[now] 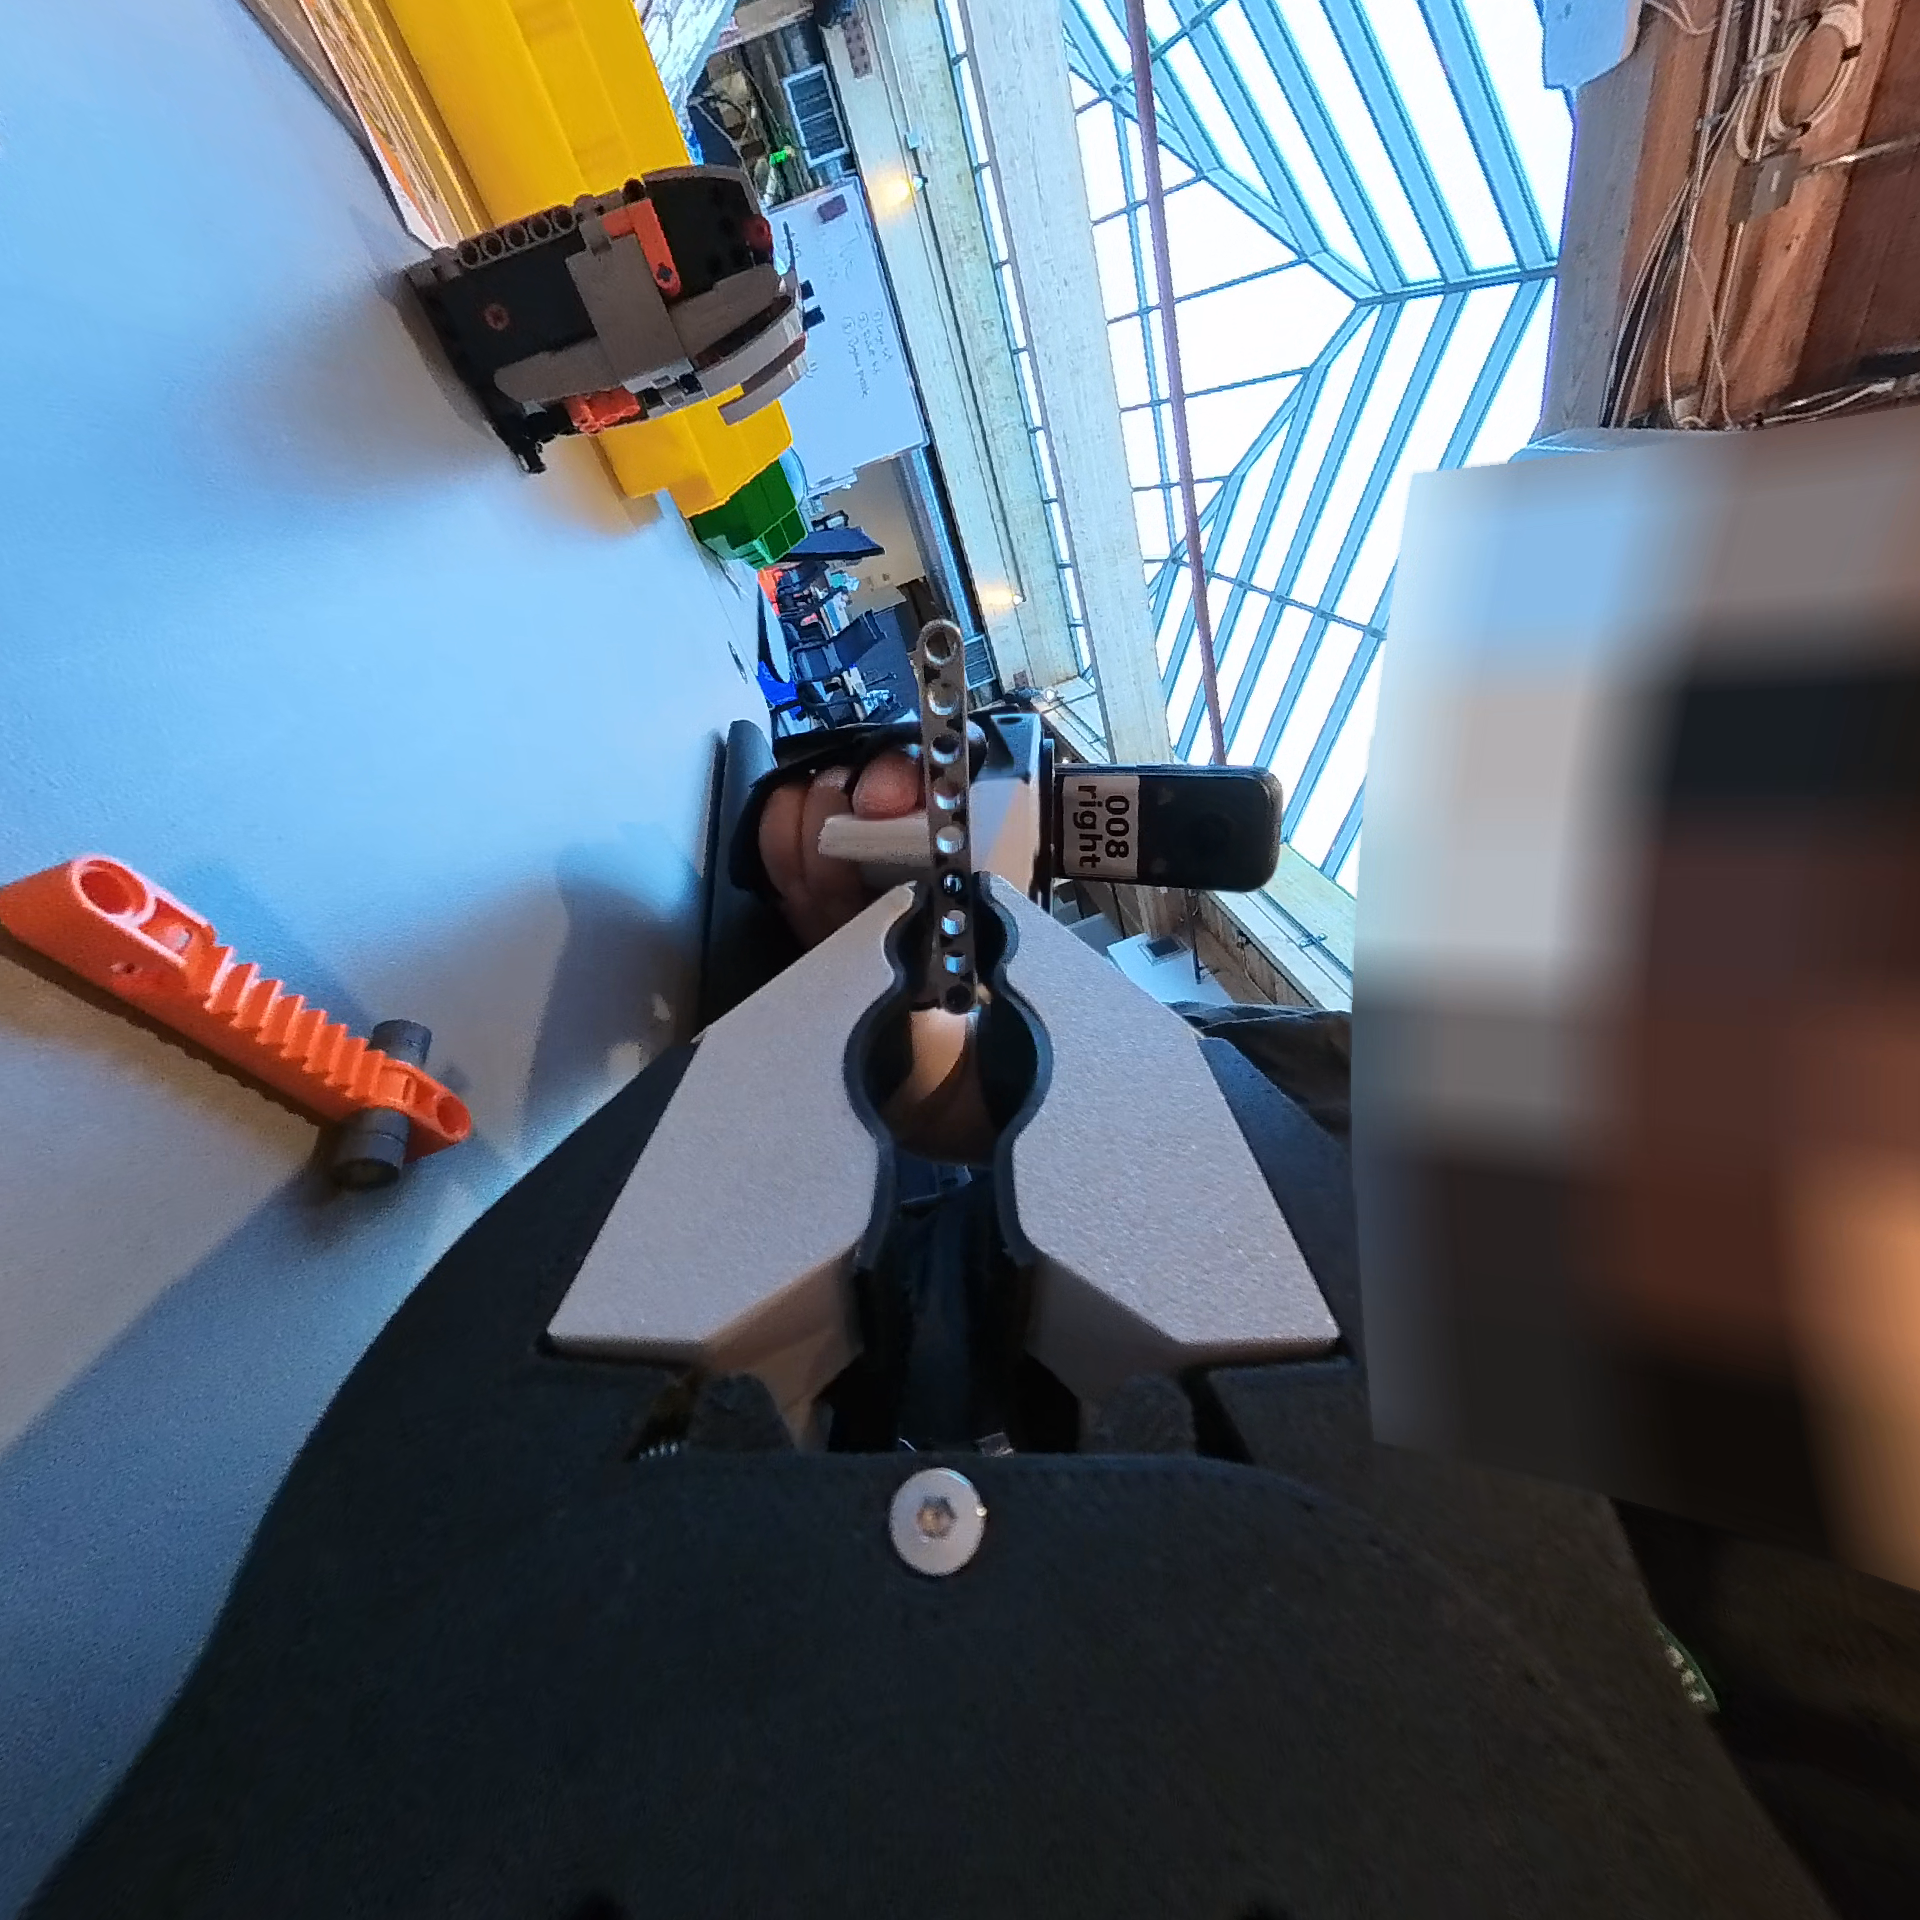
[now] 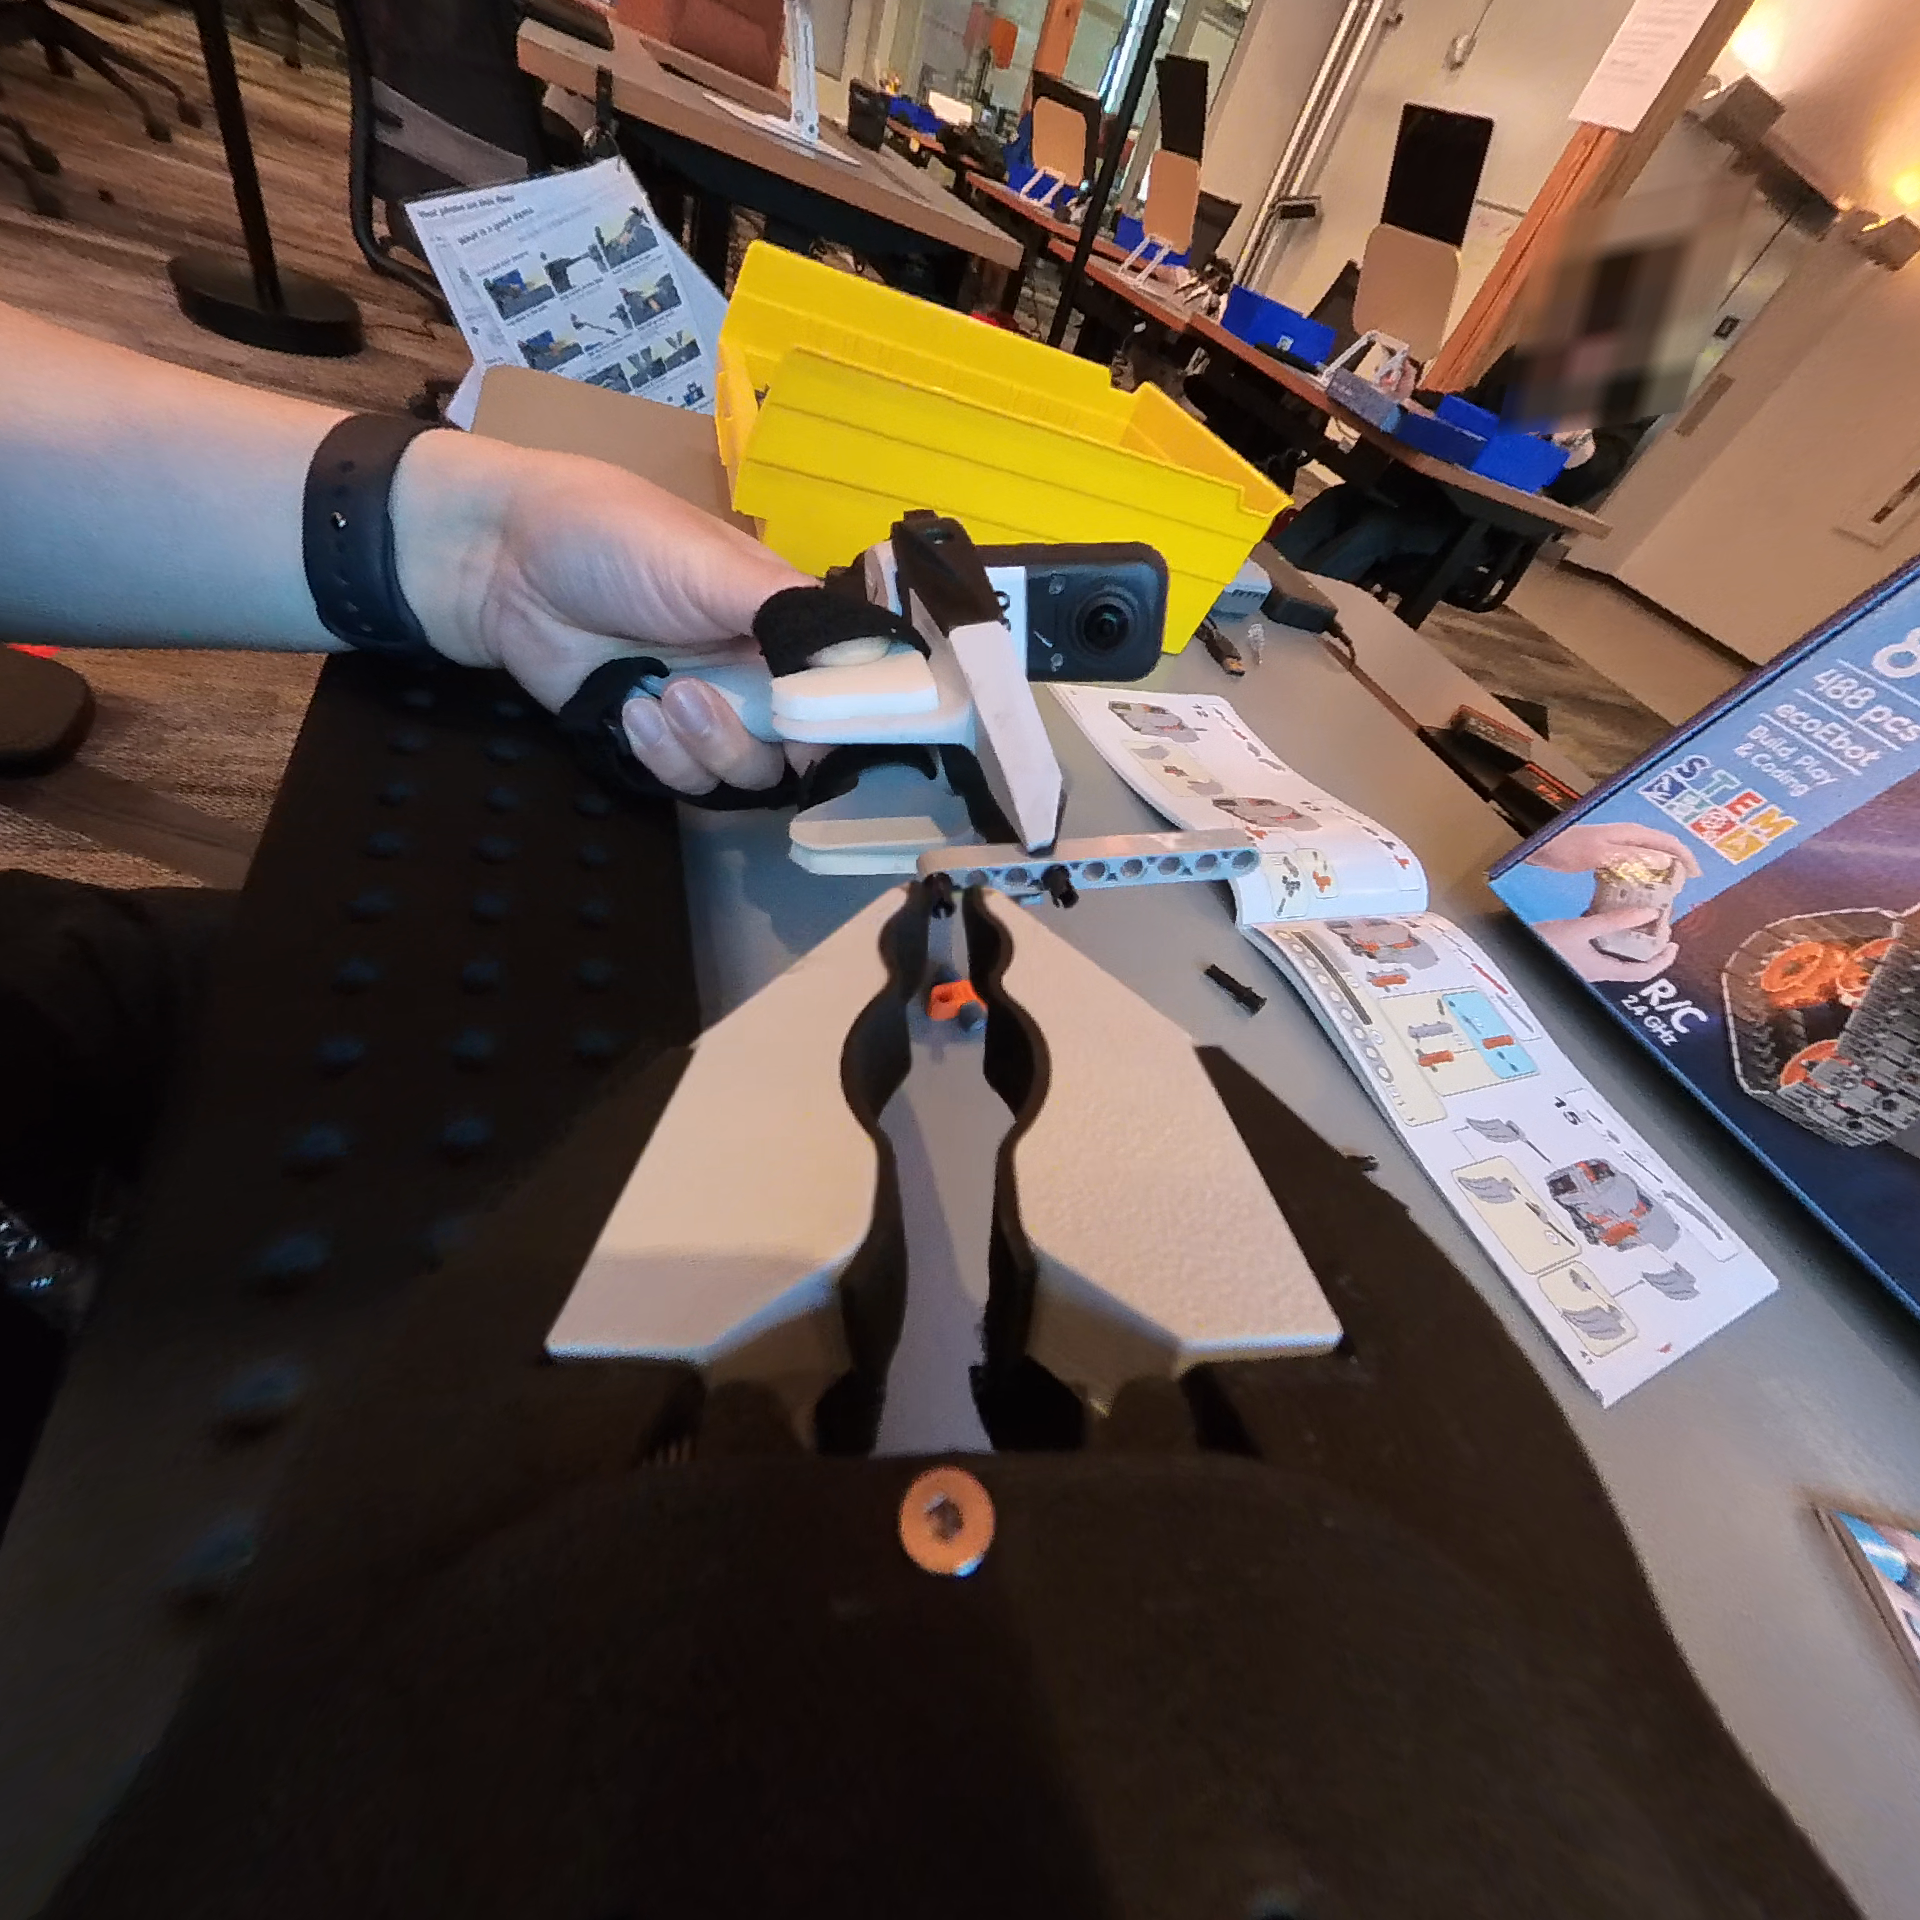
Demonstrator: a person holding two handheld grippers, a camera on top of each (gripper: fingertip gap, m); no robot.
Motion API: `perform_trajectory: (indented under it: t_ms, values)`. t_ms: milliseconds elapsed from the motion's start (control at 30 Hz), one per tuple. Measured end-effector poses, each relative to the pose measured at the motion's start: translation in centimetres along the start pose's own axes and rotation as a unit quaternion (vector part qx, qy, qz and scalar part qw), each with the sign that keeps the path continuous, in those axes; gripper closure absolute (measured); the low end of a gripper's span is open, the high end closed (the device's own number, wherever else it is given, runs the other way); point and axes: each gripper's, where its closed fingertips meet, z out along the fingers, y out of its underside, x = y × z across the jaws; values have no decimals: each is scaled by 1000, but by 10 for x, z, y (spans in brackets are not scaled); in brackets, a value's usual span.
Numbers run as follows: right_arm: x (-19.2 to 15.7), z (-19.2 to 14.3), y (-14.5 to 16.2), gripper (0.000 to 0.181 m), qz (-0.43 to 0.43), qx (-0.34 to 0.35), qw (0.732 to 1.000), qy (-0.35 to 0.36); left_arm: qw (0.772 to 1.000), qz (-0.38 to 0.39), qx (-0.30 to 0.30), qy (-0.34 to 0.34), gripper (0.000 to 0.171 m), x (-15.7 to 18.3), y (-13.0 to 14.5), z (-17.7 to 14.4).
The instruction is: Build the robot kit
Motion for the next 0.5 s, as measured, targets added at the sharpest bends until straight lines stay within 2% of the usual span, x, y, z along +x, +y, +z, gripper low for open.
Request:
perform_trajectory:
  t_ms: [500]
  values:
    - [-2, -1, -1, 178, 5, 5, 1000, -8, 1000, -3, -1, 0, 168, -1, 0, 0]
